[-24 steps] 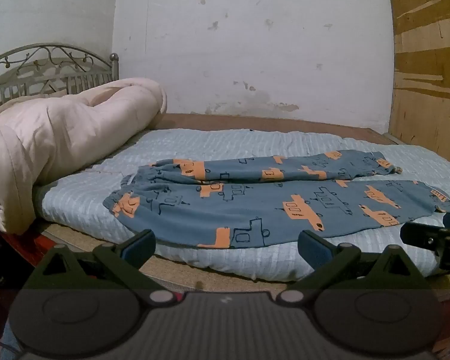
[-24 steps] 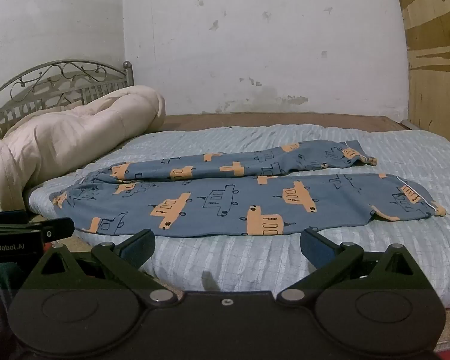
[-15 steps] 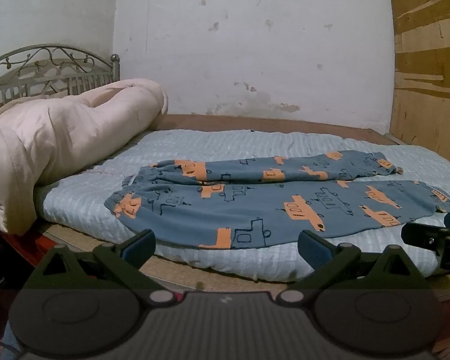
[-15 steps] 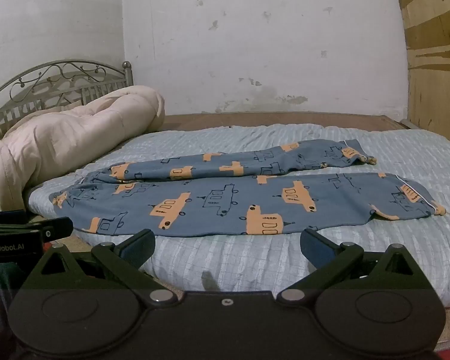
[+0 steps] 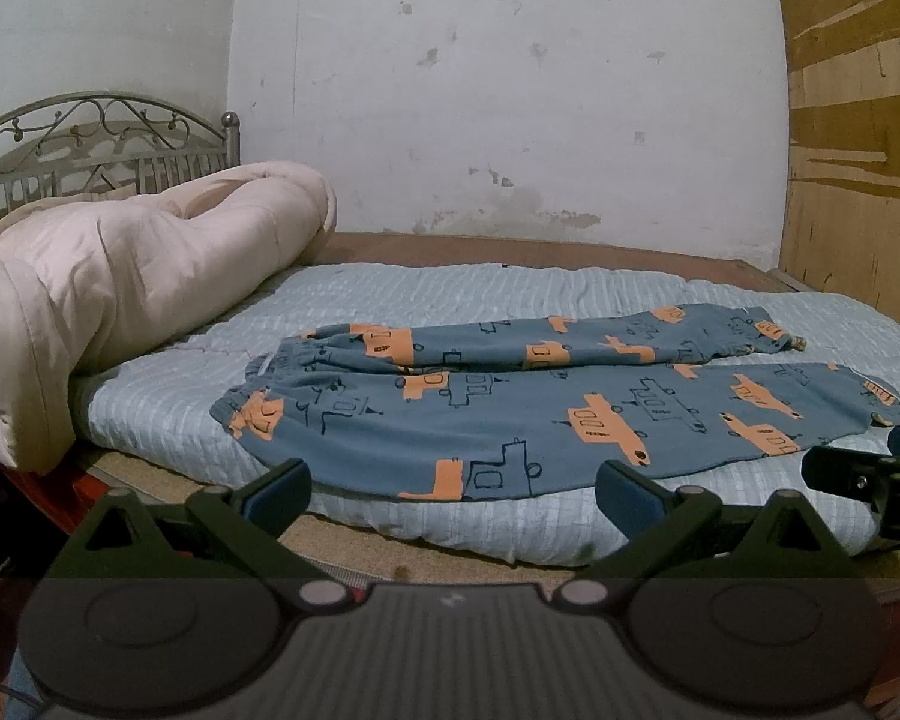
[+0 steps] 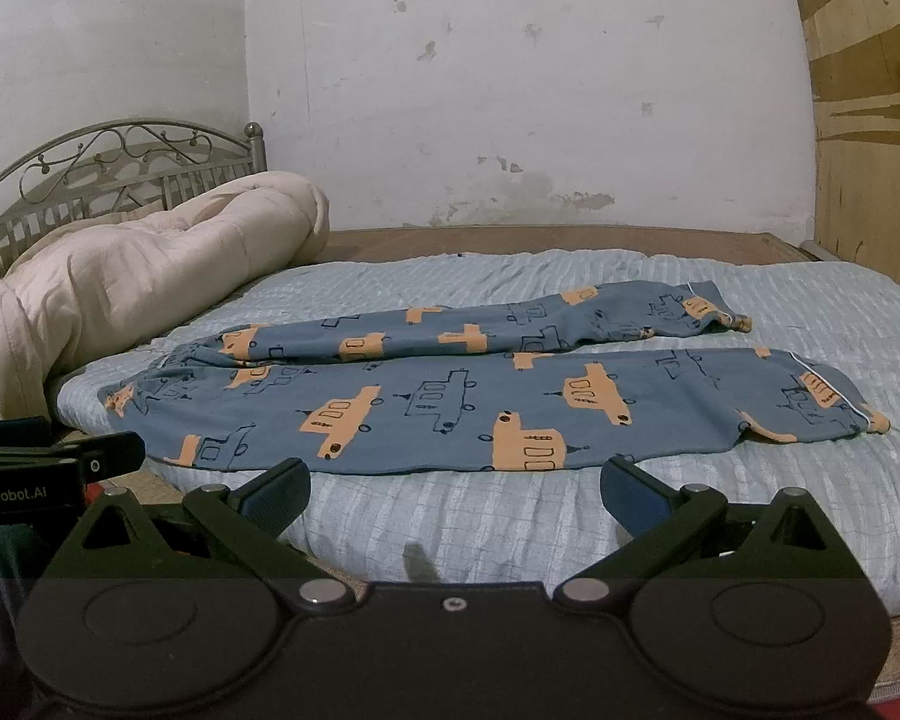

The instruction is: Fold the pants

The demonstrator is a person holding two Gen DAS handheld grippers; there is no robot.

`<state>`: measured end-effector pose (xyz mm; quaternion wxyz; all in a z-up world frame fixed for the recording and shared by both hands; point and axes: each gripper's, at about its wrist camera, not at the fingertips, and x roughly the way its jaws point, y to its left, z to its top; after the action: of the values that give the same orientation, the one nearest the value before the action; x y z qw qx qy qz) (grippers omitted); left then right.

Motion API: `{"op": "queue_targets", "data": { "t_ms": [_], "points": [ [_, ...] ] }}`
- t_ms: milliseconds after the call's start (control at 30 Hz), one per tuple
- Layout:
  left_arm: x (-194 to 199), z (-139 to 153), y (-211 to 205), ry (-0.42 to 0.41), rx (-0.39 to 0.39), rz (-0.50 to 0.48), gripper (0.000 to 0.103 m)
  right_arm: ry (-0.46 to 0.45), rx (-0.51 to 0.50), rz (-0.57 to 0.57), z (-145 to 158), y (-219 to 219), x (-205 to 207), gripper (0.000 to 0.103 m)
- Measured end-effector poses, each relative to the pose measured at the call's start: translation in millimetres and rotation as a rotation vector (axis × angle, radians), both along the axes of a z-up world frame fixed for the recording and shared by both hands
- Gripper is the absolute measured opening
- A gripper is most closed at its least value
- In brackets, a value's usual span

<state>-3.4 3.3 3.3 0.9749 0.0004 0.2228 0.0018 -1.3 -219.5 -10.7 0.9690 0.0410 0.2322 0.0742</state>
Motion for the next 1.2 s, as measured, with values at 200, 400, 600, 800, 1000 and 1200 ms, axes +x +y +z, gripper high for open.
{"op": "queue_targets", "data": {
  "t_ms": [200,400,600,800,1000,1200],
  "points": [
    [-0.2,0.0,-0.2,-0.001,0.001,0.0,0.102,0.0,-0.001,0.0,0.2,0.1,-0.2,0.102],
    [-0.5,0.2,-0.1,-0.002,0.002,0.0,0.102,-0.001,-0.001,0.001,0.7,0.7,0.1,0.102],
    [-0.6,0.1,-0.3,-0.003,0.003,0.0,0.103,-0.001,-0.001,0.0,1.2,1.3,0.2,0.102],
    [-0.7,0.1,-0.4,-0.004,0.003,0.0,0.102,-0.001,-0.002,0.001,1.4,1.5,0.2,0.102],
    [2.1,-1.2,-0.2,-0.004,0.004,0.001,0.102,0.0,-0.002,0.001,1.7,1.6,0.2,0.102],
    [2.3,-0.9,0.3,-0.005,0.005,0.0,0.102,-0.001,-0.002,0.001,1.9,1.4,0.2,0.102]
  ]
}}
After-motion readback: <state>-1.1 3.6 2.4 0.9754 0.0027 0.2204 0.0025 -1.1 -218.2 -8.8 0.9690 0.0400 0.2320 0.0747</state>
